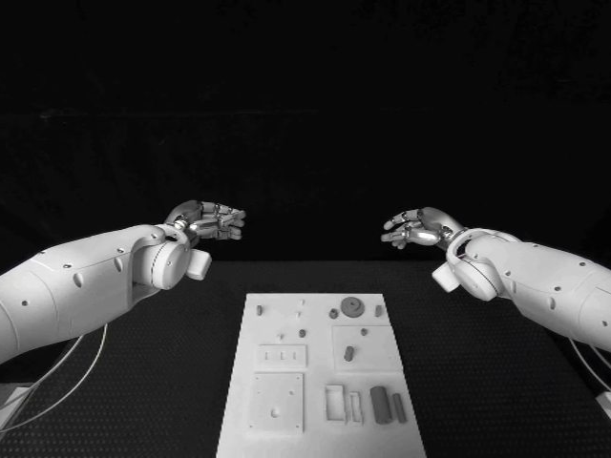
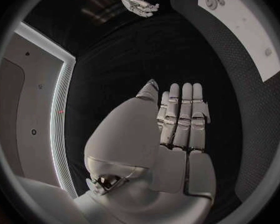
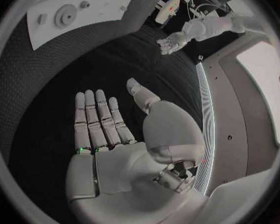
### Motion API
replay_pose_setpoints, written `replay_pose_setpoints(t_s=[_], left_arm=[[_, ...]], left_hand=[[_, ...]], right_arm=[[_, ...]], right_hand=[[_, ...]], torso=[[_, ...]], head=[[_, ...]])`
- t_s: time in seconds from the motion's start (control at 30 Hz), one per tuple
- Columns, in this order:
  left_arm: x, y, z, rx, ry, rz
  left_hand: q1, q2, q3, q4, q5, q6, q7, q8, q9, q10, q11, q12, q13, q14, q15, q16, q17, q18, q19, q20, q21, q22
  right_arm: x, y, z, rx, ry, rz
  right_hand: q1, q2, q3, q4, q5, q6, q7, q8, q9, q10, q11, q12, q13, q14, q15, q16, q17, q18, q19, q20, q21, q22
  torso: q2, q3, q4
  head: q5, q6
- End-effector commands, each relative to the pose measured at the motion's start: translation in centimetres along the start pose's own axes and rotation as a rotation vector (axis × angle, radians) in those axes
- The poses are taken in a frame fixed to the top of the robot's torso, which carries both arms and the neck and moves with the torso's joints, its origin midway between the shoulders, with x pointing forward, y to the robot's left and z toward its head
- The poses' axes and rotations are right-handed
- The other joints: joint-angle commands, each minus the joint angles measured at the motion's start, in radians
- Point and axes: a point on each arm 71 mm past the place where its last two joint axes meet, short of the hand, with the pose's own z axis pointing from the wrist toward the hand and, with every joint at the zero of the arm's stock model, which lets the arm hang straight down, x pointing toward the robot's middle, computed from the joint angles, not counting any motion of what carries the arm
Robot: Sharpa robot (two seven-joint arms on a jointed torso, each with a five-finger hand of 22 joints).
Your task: Assemble the parts on the task board
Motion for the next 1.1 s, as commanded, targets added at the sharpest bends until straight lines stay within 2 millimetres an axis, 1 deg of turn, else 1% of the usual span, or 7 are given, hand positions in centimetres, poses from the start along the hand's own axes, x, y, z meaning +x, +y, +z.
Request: replay_pose_setpoints(t_s=[0.03,0.2,0.33,0.5,0.57,0.73,1.1], left_arm=[[0.8,-0.1,-0.4,-0.004,0.078,0.041],[1.8,-0.3,-0.5,0.007,0.106,0.036],[2.1,-0.4,-0.9,0.013,0.119,0.032],[2.2,-1.3,-1.3,0.033,0.123,0.034],[2.2,-1.5,-1.4,0.038,0.122,0.034],[2.1,-2.8,-1.9,0.060,0.126,0.035],[2.5,-3.8,-4.0,0.098,0.168,0.049]], left_hand=[[0.006,0.002,0.003,0.003,-0.003,0.005,0.004,0.004,0.001,0.004,-0.001,0.003,0.004,0.007,0.002,0.000,0.006,0.010,0.009,-0.002,-0.001,-0.002],[0.001,0.000,-0.003,0.003,-0.005,0.005,0.005,-0.006,0.000,-0.006,0.003,-0.002,0.008,-0.001,0.005,-0.011,0.015,0.002,0.010,-0.005,-0.014,-0.011],[-0.003,0.001,-0.005,0.003,-0.006,0.005,0.006,-0.011,0.000,-0.011,0.005,-0.004,0.010,-0.004,0.007,-0.018,0.020,-0.003,0.010,-0.007,-0.020,-0.015],[-0.007,-0.001,-0.007,0.003,-0.007,0.005,0.006,-0.014,0.000,-0.014,0.006,-0.006,0.011,-0.005,0.008,-0.021,0.022,-0.006,0.010,-0.009,-0.024,-0.017],[-0.007,-0.001,-0.007,0.003,-0.007,0.005,0.006,-0.014,0.000,-0.014,0.006,-0.006,0.012,-0.006,0.008,-0.022,0.023,-0.006,0.011,-0.009,-0.025,-0.018],[-0.009,-0.004,-0.009,0.003,-0.008,0.004,0.007,-0.017,0.000,-0.016,0.007,-0.008,0.013,-0.007,0.009,-0.025,0.025,-0.008,0.011,-0.010,-0.028,-0.020],[-0.017,-0.011,-0.013,0.004,-0.012,0.001,0.009,-0.024,0.000,-0.024,0.011,-0.013,0.014,-0.009,0.010,-0.033,0.031,-0.013,0.013,-0.012,-0.035,-0.024]], right_arm=[[0.8,0.8,0.0,-0.045,0.043,-0.239],[0.9,1.5,0.2,-0.061,0.055,-0.316],[1.1,1.9,0.3,-0.063,0.080,-0.356],[2.0,2.4,0.5,-0.063,0.106,-0.428],[2.3,2.6,0.6,-0.066,0.113,-0.454],[3.7,3.5,0.6,-0.078,0.137,-0.556],[6.6,4.9,0.5,-0.108,0.208,-0.686]], right_hand=[[0.084,-0.017,-0.026,-0.011,0.001,0.072,0.050,0.012,0.008,0.138,-0.046,0.053,0.052,0.301,-0.134,0.174,0.094,0.095,0.314,-0.043,0.140,0.035],[0.118,-0.023,-0.078,-0.014,0.002,0.098,0.029,0.001,0.005,0.247,-0.095,0.128,0.130,0.421,-0.202,0.319,0.189,0.096,0.451,-0.104,0.274,0.039],[0.135,-0.017,-0.133,-0.014,0.009,0.111,0.004,-0.025,-0.002,0.257,-0.109,0.273,0.282,0.424,-0.229,0.445,0.289,0.096,0.466,-0.135,0.397,0.038],[0.138,-0.020,-0.165,-0.013,0.006,0.119,0.003,-0.046,-0.005,0.195,-0.119,0.418,0.436,0.410,-0.229,0.516,0.349,0.096,0.447,-0.145,0.486,0.039],[0.140,-0.025,-0.183,-0.012,0.012,0.131,-0.011,-0.052,-0.004,0.188,-0.130,0.538,0.539,0.433,-0.233,0.592,0.400,0.096,0.463,-0.160,0.566,0.039],[0.128,-0.023,-0.191,-0.011,0.003,0.143,-0.007,-0.076,-0.003,0.120,-0.133,0.788,0.753,0.438,-0.242,0.689,0.464,0.096,0.443,-0.181,0.707,0.038],[0.100,-0.031,-0.163,-0.011,0.002,0.172,-0.017,-0.098,-0.010,0.166,-0.139,0.924,0.838,0.513,-0.252,0.801,0.516,0.096,0.480,-0.230,0.854,0.034]], torso=[[0.008,0.0030,0.0016],[0.018,0.0097,0.0058],[0.025,0.0131,0.0133],[0.037,0.0051,0.0155],[0.040,0.0032,0.0174],[0.062,-0.0029,0.0285],[0.104,-0.0061,0.0299]], head=[[0.005,0.004],[0.003,0.007],[-0.002,0.008],[-0.010,0.010],[-0.012,0.011],[-0.012,0.005],[-0.013,0.007]])
